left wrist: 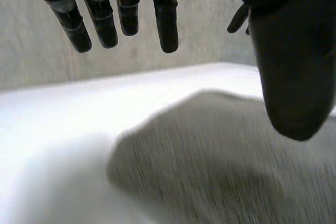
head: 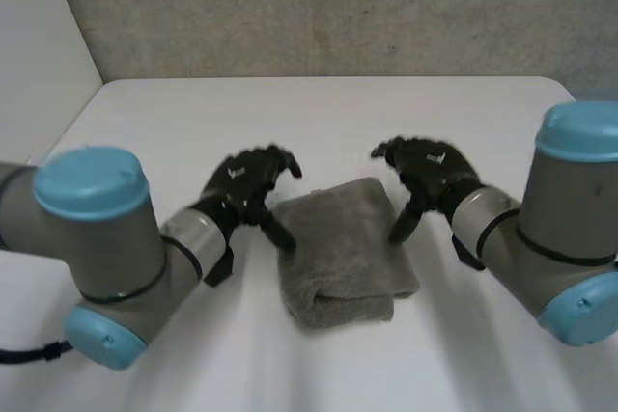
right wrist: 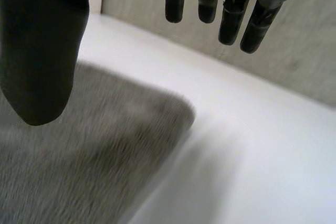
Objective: Fold the towel.
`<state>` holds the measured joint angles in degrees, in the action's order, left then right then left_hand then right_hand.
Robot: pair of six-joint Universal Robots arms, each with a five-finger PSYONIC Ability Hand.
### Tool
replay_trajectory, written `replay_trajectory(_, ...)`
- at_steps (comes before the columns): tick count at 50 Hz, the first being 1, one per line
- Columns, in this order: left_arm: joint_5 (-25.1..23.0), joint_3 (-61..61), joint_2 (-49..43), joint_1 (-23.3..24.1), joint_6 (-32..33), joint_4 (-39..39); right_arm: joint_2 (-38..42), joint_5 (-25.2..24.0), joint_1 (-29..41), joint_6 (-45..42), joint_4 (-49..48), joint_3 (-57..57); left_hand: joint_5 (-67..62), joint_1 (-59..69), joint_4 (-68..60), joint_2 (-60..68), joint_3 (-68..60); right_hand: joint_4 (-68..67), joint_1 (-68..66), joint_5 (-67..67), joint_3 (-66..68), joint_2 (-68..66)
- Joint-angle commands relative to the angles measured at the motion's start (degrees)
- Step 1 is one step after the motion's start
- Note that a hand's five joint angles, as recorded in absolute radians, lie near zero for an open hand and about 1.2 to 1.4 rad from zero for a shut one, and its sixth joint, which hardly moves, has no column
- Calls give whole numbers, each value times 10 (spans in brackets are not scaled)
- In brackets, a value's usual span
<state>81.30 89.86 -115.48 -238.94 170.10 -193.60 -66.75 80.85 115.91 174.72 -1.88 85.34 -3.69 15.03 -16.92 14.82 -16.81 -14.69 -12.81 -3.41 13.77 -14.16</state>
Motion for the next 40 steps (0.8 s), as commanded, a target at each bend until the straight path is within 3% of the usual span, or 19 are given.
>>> replay_trajectory(1, 54, -82, 97, -5, 39, 95, -106, 88, 2, 1, 15, -25, 30, -43, 62, -41, 61, 47, 28, 34, -38, 42)
replay_trajectory(6, 105, -125, 129, -10, 38, 169, -151, 150, -4, 1, 24, -50, 30, -43, 62, -41, 61, 47, 28, 34, -38, 42)
replay_trajectory(12, 139, -144, 139, -24, 35, 241, -179, 161, -7, -2, 49, -56, 30, -43, 62, -41, 61, 47, 28, 34, -38, 42)
replay_trajectory(40, 138, -135, 185, -37, 31, 252, -177, 156, -7, 0, 88, -67, 30, -43, 62, -41, 61, 47, 28, 34, -38, 42)
